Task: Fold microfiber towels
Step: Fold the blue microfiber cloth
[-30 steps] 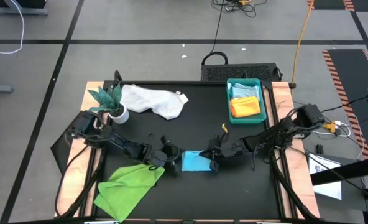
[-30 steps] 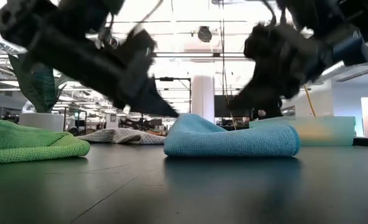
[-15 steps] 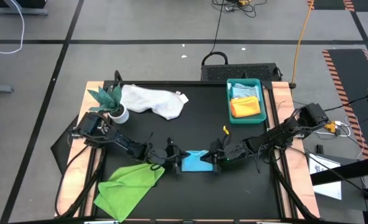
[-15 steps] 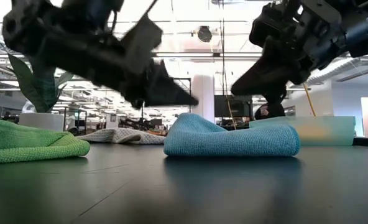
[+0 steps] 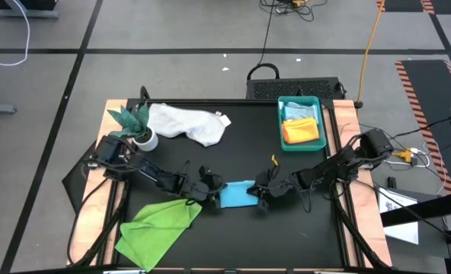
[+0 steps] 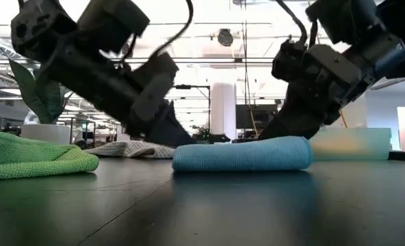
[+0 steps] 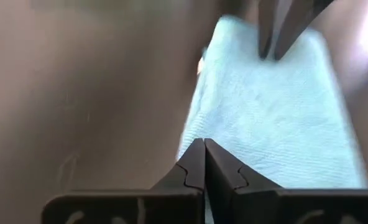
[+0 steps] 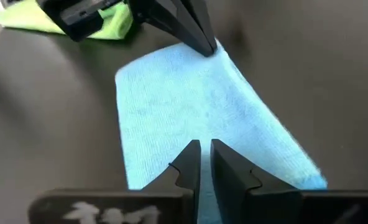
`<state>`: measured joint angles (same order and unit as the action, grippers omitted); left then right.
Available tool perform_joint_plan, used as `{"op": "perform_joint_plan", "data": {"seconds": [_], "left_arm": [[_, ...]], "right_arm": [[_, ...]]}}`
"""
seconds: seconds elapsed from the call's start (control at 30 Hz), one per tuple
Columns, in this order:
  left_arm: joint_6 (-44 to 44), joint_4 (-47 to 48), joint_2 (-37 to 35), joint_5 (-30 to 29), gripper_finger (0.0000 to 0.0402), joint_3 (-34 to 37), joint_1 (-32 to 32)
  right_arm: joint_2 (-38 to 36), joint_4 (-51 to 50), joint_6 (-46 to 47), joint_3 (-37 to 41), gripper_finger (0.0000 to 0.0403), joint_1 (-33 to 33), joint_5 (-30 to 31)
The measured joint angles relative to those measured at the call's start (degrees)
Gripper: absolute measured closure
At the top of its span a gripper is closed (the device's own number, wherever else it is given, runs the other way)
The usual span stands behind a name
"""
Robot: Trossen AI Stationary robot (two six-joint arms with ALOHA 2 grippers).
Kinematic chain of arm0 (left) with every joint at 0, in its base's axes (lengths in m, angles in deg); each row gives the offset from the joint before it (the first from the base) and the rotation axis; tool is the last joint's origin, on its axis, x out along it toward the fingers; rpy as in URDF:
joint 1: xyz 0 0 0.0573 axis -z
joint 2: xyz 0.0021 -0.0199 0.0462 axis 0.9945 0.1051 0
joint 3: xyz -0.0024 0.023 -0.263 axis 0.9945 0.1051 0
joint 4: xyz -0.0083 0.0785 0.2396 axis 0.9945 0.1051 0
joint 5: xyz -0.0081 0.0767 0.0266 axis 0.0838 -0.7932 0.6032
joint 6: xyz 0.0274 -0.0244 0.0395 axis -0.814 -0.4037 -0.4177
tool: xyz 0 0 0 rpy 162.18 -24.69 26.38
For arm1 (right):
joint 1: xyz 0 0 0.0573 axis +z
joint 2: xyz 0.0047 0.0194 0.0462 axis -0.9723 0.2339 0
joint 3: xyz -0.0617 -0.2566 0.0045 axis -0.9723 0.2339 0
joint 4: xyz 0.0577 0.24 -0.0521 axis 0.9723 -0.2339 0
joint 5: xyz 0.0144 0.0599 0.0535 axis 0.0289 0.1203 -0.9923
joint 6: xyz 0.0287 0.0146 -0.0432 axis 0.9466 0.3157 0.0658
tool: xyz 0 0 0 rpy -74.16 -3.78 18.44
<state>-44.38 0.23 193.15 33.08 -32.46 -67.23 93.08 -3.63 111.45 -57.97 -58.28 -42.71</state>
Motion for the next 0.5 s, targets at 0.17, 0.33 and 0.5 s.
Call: {"op": "perform_joint_plan", "data": {"seconds": [0.17,0.33,0.5], "left_arm": [[-0.8,-0.2,-3.8,-0.6,0.0393,0.0,2.0],[-2.9,-4.1,-3.0,-1.6,0.0396,-0.1,1.8],[-2.8,-3.2,-0.9,-2.2,0.0396,0.0,0.2]], "right_arm": [[-3.0,3.2,-0.3,-0.1,0.0391,0.7,-0.3],[-3.0,5.8,-0.2,-0.1,0.0396,0.7,-0.3],[-2.1,2.2,1.3,-0.1,0.0396,0.7,-0.3]]}}
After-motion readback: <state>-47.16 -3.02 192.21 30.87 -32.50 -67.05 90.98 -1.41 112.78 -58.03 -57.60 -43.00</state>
